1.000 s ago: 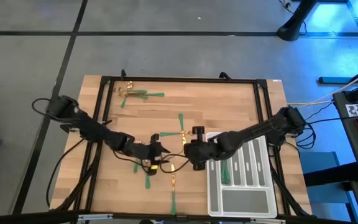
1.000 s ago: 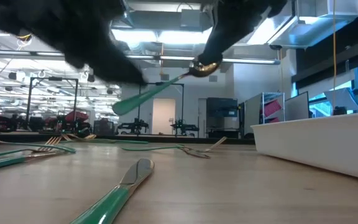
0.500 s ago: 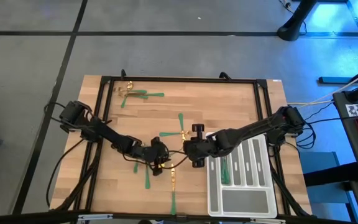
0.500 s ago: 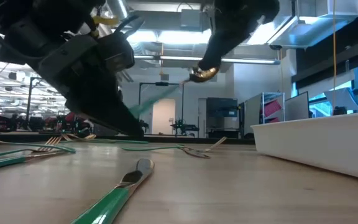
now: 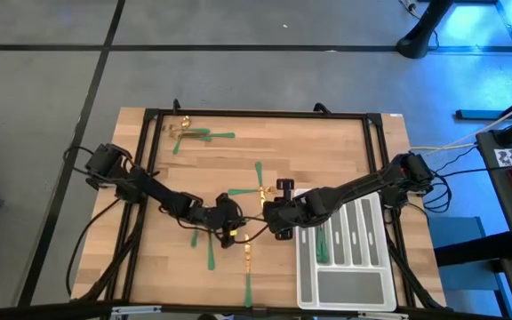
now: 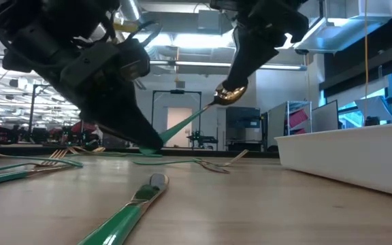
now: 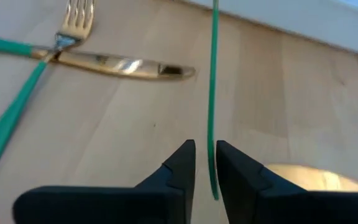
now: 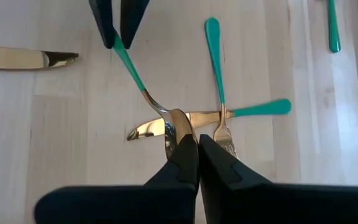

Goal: Sort silverware
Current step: Put the bottom left green spoon into the silverware rack

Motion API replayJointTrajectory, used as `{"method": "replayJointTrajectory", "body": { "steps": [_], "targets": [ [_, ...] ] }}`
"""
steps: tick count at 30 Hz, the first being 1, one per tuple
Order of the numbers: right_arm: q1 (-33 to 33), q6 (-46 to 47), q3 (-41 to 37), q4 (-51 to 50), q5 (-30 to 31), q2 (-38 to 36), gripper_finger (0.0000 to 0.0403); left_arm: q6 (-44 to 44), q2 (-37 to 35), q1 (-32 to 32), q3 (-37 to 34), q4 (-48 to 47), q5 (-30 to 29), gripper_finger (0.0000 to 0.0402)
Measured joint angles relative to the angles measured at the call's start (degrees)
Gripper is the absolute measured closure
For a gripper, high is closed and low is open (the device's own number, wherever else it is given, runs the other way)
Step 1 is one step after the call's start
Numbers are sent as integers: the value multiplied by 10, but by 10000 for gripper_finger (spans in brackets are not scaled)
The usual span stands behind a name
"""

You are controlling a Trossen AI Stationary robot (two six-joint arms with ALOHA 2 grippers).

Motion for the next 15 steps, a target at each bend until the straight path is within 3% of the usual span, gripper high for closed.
{"method": "replayJointTrajectory", "body": {
  "steps": [7,15],
  "targets": [
    [0,0,0,4,0,0,402,-2,6,-4,0,0,5,393],
    [0,10,0,10,0,0,381,1,6,-4,-1,1,2,397]
  ]
}}
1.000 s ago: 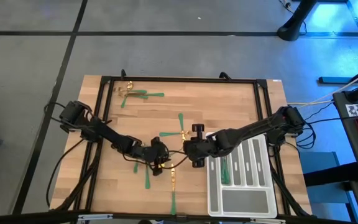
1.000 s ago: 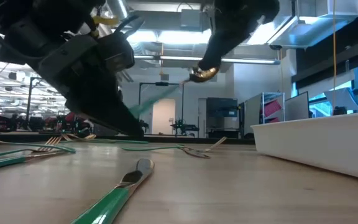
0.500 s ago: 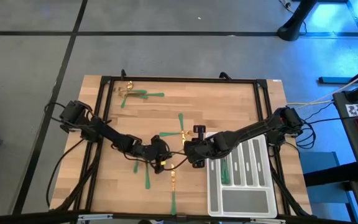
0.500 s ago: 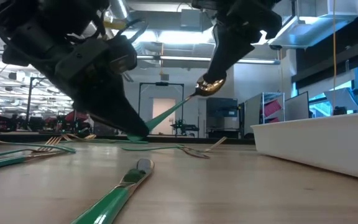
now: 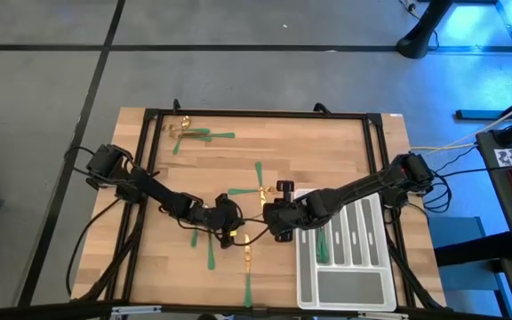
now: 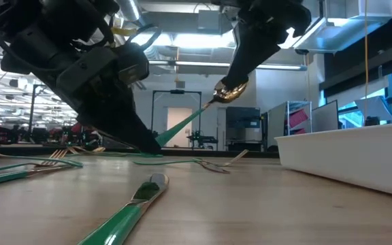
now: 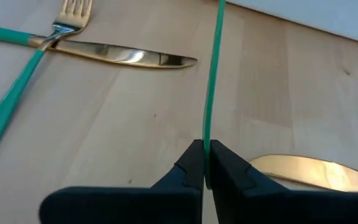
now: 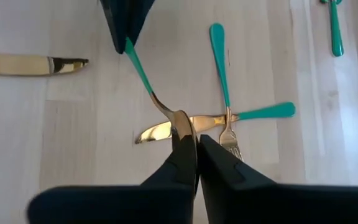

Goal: Sort silverware
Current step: Put the bottom left green spoon into the silverware rack

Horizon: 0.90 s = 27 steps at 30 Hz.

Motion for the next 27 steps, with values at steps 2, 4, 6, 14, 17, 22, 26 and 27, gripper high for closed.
{"method": "replayJointTrajectory", "body": {
  "steps": [2,4,6,14,17,22,26,27],
  "targets": [
    [0,17,0,4,-4,0,360,2,0,0,0,6,-5,398],
    [0,33,0,0,-4,0,332,4,0,0,1,12,-9,399],
    [-1,33,0,-7,2,0,302,3,0,0,1,14,-10,400],
    [16,152,1,-174,93,-10,219,-13,-2,3,-11,48,-32,401],
    [38,185,-2,-242,117,-32,216,-9,0,1,-35,79,-18,401],
    [94,293,-20,-294,163,-71,216,-9,-6,0,-53,122,-24,401],
    [140,379,-95,-227,177,-113,215,27,-5,-8,-74,248,-25,401],
    [151,386,-120,-175,177,-119,215,42,-5,-9,-78,277,-23,401]
  ]
}}
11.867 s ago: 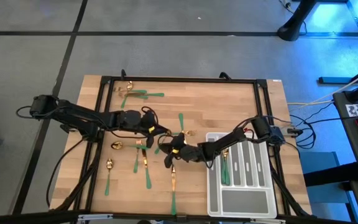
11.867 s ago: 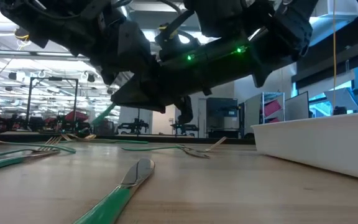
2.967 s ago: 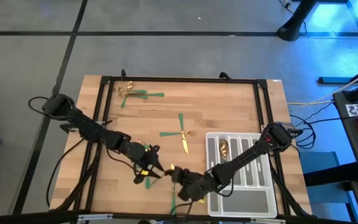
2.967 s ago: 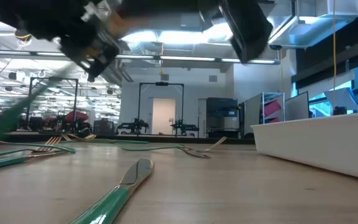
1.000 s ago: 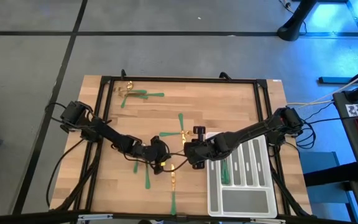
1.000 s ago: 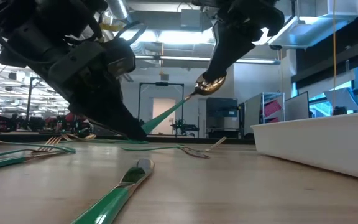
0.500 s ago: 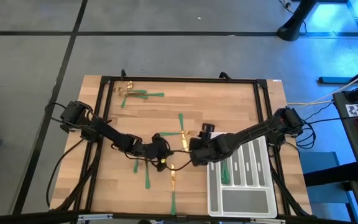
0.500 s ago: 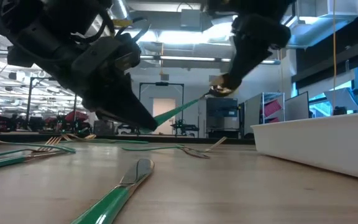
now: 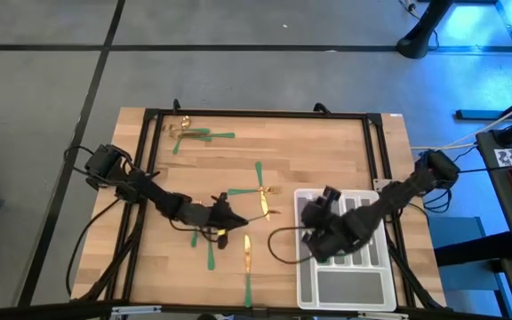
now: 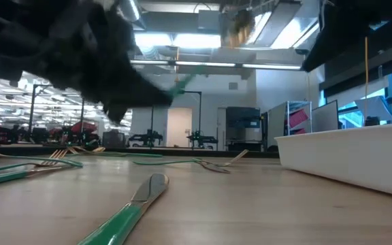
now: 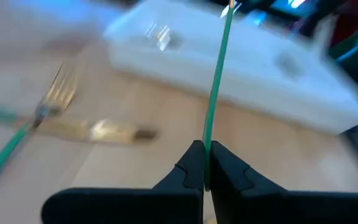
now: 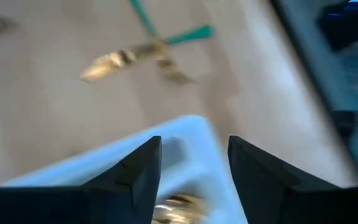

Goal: Sort silverware
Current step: Put the bottom left green spoon into the silverware rack

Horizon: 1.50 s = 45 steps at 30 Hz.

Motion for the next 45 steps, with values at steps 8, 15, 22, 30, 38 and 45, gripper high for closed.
{"method": "replayJointTrajectory", "body": {
  "steps": [8,15,22,30,38,45],
  "targets": [
    [28,-193,-166,692,28,23,215,164,0,-31,-3,180,-3,402],
    [10,-455,-169,1076,40,86,217,242,0,-69,-2,257,-4,402],
    [-41,-459,-130,1069,-70,104,245,257,0,-80,-2,266,-3,401],
    [-58,-486,-96,1021,-143,120,275,259,0,-82,-2,260,1,401],
    [-58,-484,-96,934,-135,122,290,257,1,-84,-2,257,-5,401],
    [-59,-494,-96,934,-177,122,289,258,1,-84,-2,256,1,401]
  ]
}}
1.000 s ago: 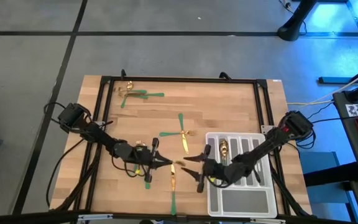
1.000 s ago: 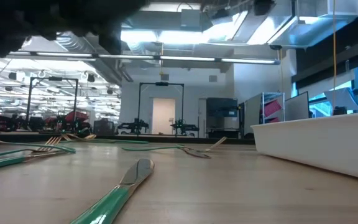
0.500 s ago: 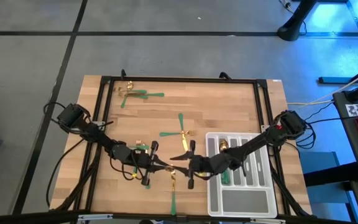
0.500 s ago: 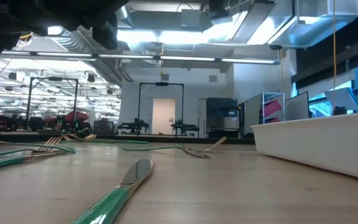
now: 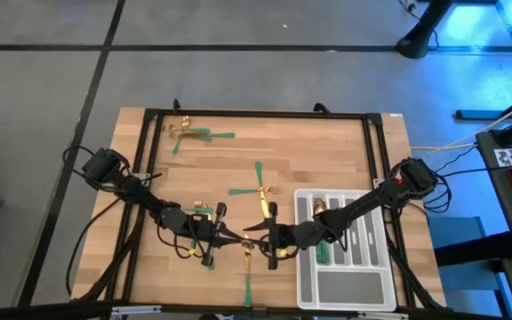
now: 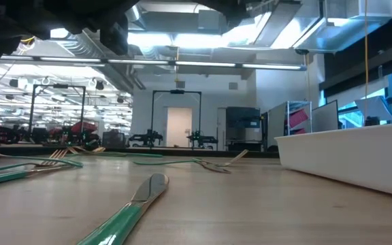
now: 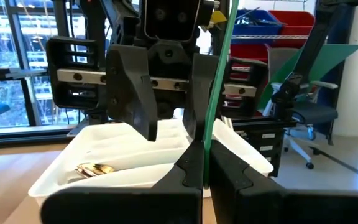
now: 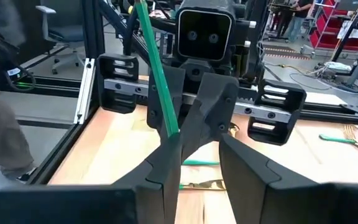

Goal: Sort silverware
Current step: Put the bottom left green spoon into the silverware rack

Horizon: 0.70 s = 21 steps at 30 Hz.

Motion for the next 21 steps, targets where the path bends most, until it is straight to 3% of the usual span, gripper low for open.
{"method": "replayJointTrajectory", "body": {
  "steps": [5,11,14,21],
  "targets": [
    [0,-8,0,-11,-9,-2,250,0,0,-1,0,-6,0,401],
    [6,-6,-1,-117,-51,-41,189,-2,-2,3,2,-3,-23,401],
    [8,4,-1,-110,-54,-52,184,-2,-2,1,2,-2,-13,401],
    [10,38,-1,-70,15,-48,210,-2,-2,1,1,-3,-11,401]
  ]
}}
